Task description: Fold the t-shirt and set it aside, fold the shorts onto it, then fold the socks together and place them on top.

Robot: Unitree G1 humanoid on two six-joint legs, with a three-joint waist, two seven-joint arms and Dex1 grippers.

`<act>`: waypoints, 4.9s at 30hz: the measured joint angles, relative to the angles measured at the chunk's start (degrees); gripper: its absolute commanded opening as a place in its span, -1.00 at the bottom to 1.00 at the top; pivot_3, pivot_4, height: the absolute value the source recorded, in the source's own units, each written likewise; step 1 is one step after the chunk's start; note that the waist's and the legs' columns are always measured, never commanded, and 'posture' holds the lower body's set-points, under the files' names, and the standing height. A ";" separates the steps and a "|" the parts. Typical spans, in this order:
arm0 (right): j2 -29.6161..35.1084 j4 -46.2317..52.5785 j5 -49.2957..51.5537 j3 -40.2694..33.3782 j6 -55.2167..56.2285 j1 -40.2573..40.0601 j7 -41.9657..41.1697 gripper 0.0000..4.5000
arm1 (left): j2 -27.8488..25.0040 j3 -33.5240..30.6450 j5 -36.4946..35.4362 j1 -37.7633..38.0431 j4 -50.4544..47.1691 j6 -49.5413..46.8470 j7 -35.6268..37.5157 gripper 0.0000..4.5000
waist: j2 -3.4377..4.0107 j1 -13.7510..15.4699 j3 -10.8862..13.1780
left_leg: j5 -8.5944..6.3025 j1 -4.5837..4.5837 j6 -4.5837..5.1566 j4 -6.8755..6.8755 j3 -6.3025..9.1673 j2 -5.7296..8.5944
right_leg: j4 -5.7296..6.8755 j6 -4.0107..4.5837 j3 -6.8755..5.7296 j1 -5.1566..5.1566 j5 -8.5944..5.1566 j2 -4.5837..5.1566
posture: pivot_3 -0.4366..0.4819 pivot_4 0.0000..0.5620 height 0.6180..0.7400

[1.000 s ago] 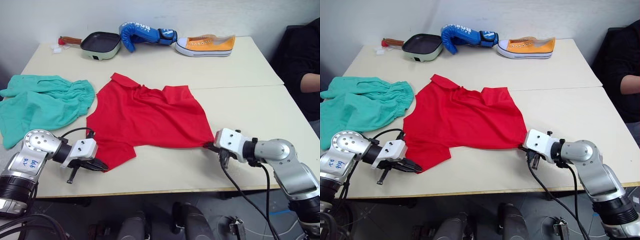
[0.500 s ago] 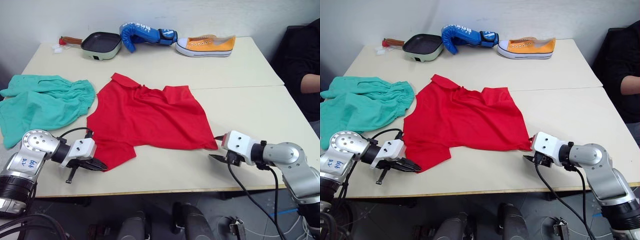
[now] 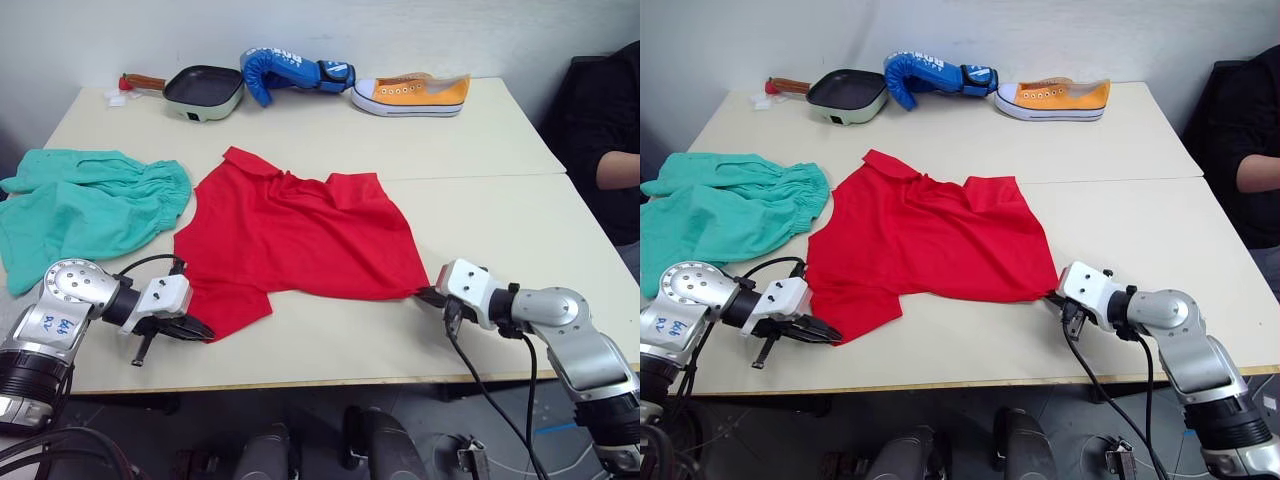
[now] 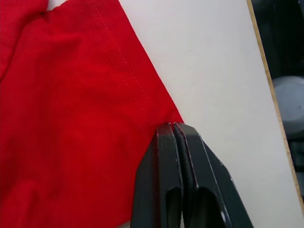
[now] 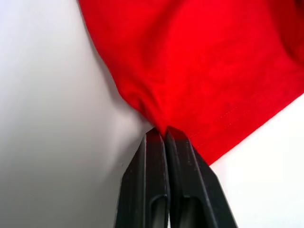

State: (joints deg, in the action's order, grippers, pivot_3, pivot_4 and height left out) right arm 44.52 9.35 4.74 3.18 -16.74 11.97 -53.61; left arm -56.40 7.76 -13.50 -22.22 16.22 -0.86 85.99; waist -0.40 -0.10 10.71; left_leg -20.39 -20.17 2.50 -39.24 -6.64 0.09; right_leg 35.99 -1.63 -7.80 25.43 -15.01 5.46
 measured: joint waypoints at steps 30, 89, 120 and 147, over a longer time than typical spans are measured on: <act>8.14 22.11 20.80 -28.23 -8.81 -36.04 -12.35 -0.99 | -6.22 7.49 -20.56 -9.42 -6.58 -26.77 0.08 -1.00 | -0.12 1.66 0.00 | -0.09 0.06 0.02 -0.06 0.12 0.07 | -0.07 -0.05 0.02 -0.20 -0.03 -0.05 | -0.05 -0.47 1.00; 2.66 20.38 6.75 -21.10 12.65 -39.95 -4.26 -0.99 | -10.66 -1.36 -15.90 -2.20 -13.47 -28.21 0.09 -1.00 | -0.53 0.41 1.25 | -0.05 -0.11 0.37 -0.81 -1.61 -0.83 | -0.12 0.28 -1.18 -0.58 0.27 0.15 | -0.05 -0.47 1.00; 6.94 6.42 43.65 -23.07 -30.68 -19.06 -6.62 -0.99 | 13.66 6.91 -7.22 -38.89 36.84 -23.05 -0.16 -1.00 | -0.63 1.23 1.19 | -0.05 -0.25 0.37 -0.84 -1.68 -0.87 | 0.04 0.32 -1.29 -0.35 0.17 0.03 | -0.05 -0.47 1.00; 7.05 2.30 37.89 -20.41 -34.55 -15.92 -2.72 -0.28 | 17.71 -4.03 5.23 -40.09 49.70 -13.62 -10.85 -0.30 | -0.65 1.37 1.18 | -0.04 -0.47 0.37 -0.92 -1.71 -0.87 | 0.42 0.32 -1.28 -0.08 0.17 0.09 | -0.05 -0.47 1.00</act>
State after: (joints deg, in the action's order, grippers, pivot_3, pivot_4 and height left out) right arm 51.57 11.65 42.64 -17.24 -51.29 -3.95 -56.33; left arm -38.69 3.74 -8.27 -62.31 65.92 -14.48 75.13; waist -1.06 1.27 11.89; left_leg -20.44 -20.63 2.87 -40.16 -8.35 -0.79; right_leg 36.41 -1.31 -9.08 25.35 -14.84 5.55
